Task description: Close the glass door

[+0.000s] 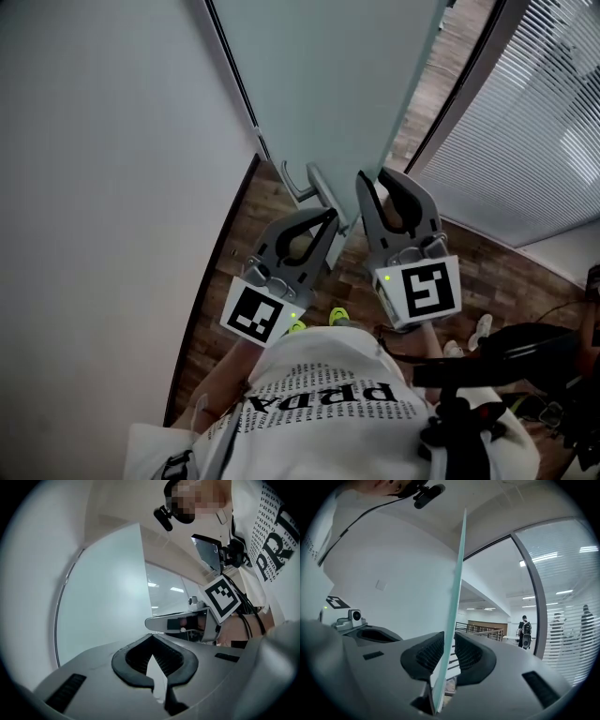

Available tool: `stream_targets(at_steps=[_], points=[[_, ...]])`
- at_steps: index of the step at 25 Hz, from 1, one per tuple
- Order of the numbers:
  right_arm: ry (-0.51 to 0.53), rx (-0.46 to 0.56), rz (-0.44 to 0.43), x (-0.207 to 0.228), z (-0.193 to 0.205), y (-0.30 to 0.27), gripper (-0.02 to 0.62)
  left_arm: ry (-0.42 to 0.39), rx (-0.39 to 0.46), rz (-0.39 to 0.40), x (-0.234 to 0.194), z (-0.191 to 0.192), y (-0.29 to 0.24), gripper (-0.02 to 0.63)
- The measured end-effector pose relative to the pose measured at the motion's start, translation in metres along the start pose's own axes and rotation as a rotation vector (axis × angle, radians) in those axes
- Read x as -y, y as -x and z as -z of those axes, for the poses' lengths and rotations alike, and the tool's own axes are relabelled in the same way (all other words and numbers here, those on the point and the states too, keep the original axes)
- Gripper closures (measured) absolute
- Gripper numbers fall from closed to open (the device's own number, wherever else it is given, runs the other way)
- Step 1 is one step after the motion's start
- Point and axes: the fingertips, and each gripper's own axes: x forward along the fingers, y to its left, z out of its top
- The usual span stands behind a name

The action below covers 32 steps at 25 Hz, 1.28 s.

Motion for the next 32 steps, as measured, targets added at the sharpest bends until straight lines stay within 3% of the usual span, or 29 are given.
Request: stream_targets(at_steps=[9, 15, 24, 32], points=[[0.018, -0.006, 0.034, 0.015, -0.001, 0.004, 0.538, 0.002, 0.022, -0.006, 0.002, 0.000, -0.002, 0.614], [0.040, 0.014, 0.158, 0.026, -0.007, 0.019, 0.538, -0.071, 0.079, 0.068, -0.002, -0.008, 0.007, 0.614], [0.069, -0.005, 0.269, 0.028, -0.031, 0.022, 0.537, -0.098, 0.139, 0.171, 0.001, -0.040, 0.022, 0.614], [0.104, 0.045, 0.243, 0.031, -0.025, 0.018, 0.537, -0.109, 0.191, 0.115, -0.009, -0.035, -0.014, 0.614]])
